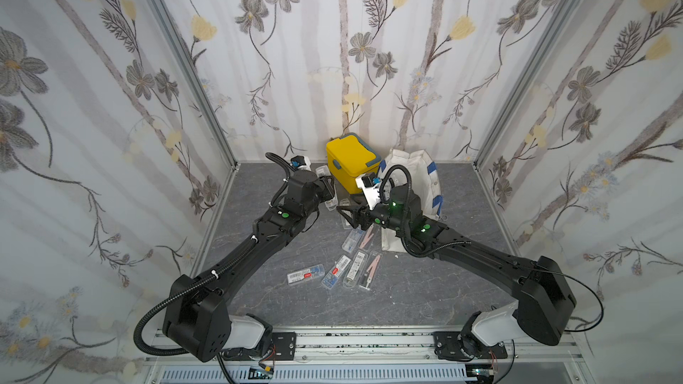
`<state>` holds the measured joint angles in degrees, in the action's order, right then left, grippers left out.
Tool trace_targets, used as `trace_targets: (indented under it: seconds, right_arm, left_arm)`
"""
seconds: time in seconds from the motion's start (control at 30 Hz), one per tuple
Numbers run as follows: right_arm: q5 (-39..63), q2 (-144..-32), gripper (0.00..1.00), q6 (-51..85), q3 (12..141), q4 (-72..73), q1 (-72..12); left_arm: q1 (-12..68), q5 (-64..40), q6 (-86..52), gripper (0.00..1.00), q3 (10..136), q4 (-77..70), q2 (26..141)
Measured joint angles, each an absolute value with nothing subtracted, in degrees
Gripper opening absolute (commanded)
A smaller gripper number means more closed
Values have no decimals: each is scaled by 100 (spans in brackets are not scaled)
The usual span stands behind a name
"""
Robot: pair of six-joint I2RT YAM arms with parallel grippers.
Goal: Put the compass set into the canvas bag
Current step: Place the compass set in the canvas bag.
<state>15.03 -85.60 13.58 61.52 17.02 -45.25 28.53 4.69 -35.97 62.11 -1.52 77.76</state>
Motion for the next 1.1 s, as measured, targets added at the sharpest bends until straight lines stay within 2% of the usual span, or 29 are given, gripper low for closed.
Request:
trace_targets:
  seconds: [0.27,0.33,0.57,0.73,1.1]
  right_arm:
    - [1415,-9124,62,1949,6578,1931,-4525]
    - [1461,-9314,57,2014,6766,1981,-4525]
    - [1492,-9773,50,2285,7240,1929,-4525]
    - [1514,-9867,36,2403,7343,1885,-4525]
    - [1678,-9983,18,2571,7437,1903,-4488]
  left_arm:
    - [2838,165,-3653,44,5951,-467,7526]
    - [2838,141,-3664,45,5900,-510,7481]
    - [2827,123,-3673,45,5734,-725,7323]
    - [2827,123,-3697,45,5655,-786,7310]
    - [2812,150,-3710,45,5581,-921,7310]
